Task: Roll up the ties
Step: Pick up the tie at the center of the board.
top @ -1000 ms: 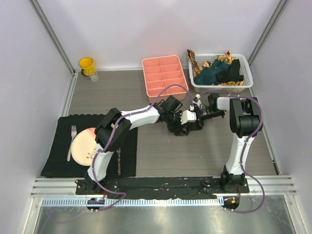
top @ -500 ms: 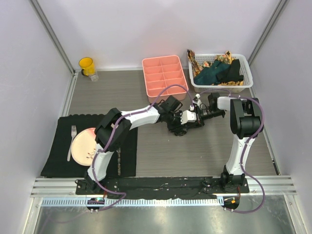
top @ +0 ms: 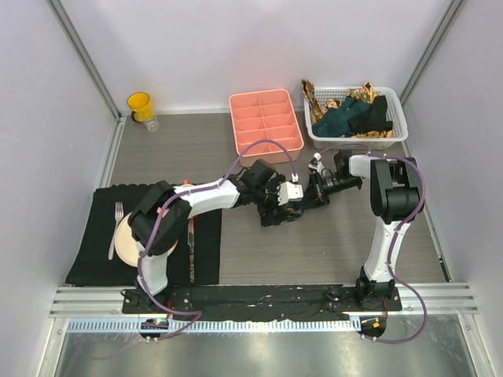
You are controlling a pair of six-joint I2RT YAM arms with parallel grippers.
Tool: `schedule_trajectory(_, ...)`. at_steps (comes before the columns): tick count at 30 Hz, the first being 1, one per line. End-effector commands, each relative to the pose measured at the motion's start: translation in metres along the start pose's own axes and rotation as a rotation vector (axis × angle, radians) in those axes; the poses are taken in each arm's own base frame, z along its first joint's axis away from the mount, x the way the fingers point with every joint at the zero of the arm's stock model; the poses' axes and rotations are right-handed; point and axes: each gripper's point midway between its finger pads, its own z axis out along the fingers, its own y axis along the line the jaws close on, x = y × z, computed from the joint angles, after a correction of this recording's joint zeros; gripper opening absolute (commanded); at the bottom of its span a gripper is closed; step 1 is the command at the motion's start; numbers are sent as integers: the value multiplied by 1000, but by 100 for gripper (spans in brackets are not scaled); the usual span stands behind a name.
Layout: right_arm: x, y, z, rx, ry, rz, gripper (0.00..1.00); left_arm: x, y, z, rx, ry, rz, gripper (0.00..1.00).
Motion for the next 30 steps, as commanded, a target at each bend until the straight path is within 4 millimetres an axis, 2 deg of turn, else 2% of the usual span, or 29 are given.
schedule_trajectory(1,-1,22,-2,-12,-2,-97,1,-34,13,-2,-16,-106,79,100)
schedule_trajectory(6,0,39,1,-33,6,-124,1,-37,7,19,48,-108,58,100)
schedule_trajectory(11,-8,66,-5,-80,-16,-156,1,-28,-1,38,75,-77,23,100)
schedule_trajectory(14,-11,74,-7,-88,-21,-163,1,-27,0,39,71,-61,12,99)
schedule_trajectory(16,-13,77,-9,-85,-22,-172,1,-25,-4,36,91,-52,19,89)
schedule_trajectory(17,-12,77,-9,-82,-20,-173,1,-29,-8,33,110,-63,25,78)
schedule_trajectory(19,-14,77,-10,-71,-17,-188,1,-28,-12,30,124,-51,21,66)
schedule_trajectory(20,-14,77,-11,-55,-14,-192,1,-29,-11,28,125,-52,19,47)
schedule_trajectory(23,-16,75,-14,-22,-11,-205,1,-36,-9,18,107,-61,15,19)
schedule_trajectory(24,-15,73,-14,-4,-4,-197,1,-42,-8,13,96,-73,17,22)
schedule_trajectory(25,-20,75,-17,10,-9,-214,1,-45,-8,9,92,-72,13,28)
schedule_trajectory(26,-21,74,-18,23,-7,-239,1,-49,-8,5,89,-75,7,54)
schedule_trajectory(27,-18,72,-21,50,9,-226,1,-52,-5,1,68,-74,0,67)
schedule_trajectory(29,-27,74,-27,79,11,-281,1,-61,4,-14,18,-86,-34,99)
schedule_trajectory(30,-23,71,-31,115,35,-265,1,-61,11,-20,-14,-80,-50,100)
